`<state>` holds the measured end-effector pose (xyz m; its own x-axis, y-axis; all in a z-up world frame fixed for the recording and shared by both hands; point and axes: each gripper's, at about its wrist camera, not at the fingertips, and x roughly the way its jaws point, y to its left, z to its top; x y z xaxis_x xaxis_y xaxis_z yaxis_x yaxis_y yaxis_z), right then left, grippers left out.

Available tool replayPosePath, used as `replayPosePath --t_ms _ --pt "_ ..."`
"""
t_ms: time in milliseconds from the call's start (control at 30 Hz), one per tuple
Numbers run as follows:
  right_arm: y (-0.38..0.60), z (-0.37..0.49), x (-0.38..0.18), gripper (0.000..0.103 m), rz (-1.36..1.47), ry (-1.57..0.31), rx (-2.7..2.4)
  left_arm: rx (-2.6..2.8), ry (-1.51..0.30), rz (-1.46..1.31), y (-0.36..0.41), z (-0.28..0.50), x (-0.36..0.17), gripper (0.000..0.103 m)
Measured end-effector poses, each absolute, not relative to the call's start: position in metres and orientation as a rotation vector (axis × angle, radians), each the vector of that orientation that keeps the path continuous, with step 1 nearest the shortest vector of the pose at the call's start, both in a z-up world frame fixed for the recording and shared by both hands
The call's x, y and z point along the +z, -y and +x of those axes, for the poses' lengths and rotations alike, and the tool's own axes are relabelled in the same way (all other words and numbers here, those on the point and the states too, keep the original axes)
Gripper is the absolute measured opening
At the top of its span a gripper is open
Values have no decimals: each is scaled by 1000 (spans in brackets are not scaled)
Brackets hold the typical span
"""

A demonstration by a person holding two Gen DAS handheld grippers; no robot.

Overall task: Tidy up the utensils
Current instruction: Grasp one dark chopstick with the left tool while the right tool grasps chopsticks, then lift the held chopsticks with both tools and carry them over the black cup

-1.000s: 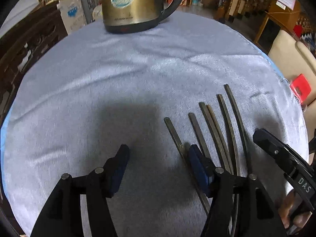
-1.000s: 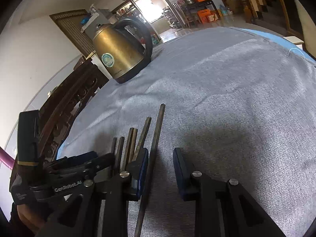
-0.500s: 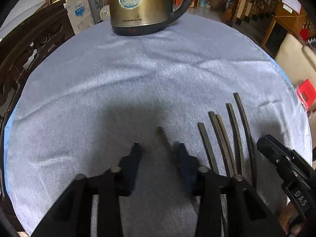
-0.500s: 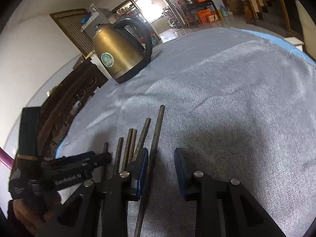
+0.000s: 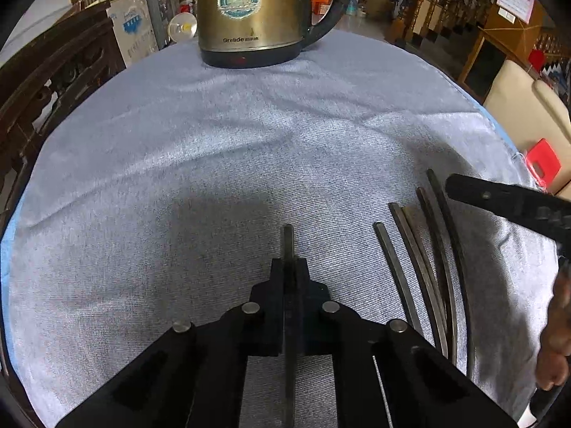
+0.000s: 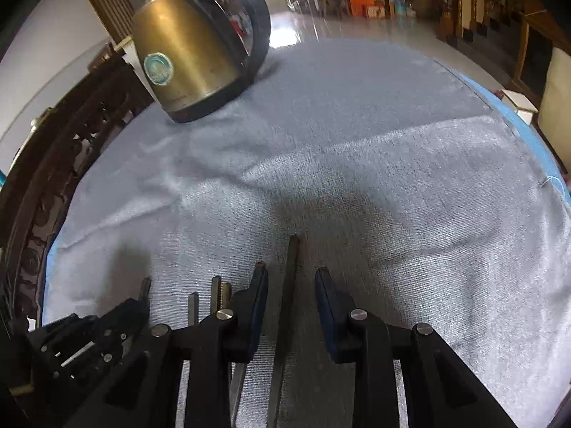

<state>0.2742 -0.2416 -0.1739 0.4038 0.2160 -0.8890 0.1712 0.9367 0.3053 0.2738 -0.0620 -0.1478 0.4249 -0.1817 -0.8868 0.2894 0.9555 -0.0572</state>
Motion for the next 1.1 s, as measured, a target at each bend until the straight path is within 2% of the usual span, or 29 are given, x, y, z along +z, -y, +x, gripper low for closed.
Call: replayPosePath --t_ms 167,300,433,533,700,867,1100 --pt "243 270 -174 30 525 -1254 124 -306 -1087 100 59 273 -148 6" --pt "237 271 -183 30 536 -1312 77 -319 -1100 63 55 277 -148 6" --pt "230 276 -190 25 529 -1347 59 -318 -1107 56 54 280 -148 6" --pt "221 283 -191 15 437 -1359 10 -317 -1111 54 55 278 -147 6" --pt "192 297 -190 15 222 -1419 -1 -308 -1103 83 60 275 -146 6" --pt "175 296 -191 9 107 -1449 27 -306 -1099 97 58 267 -146 5" --pt "210 283 -192 7 387 -1390 115 -288 -1104 32 46 259 -145 5"
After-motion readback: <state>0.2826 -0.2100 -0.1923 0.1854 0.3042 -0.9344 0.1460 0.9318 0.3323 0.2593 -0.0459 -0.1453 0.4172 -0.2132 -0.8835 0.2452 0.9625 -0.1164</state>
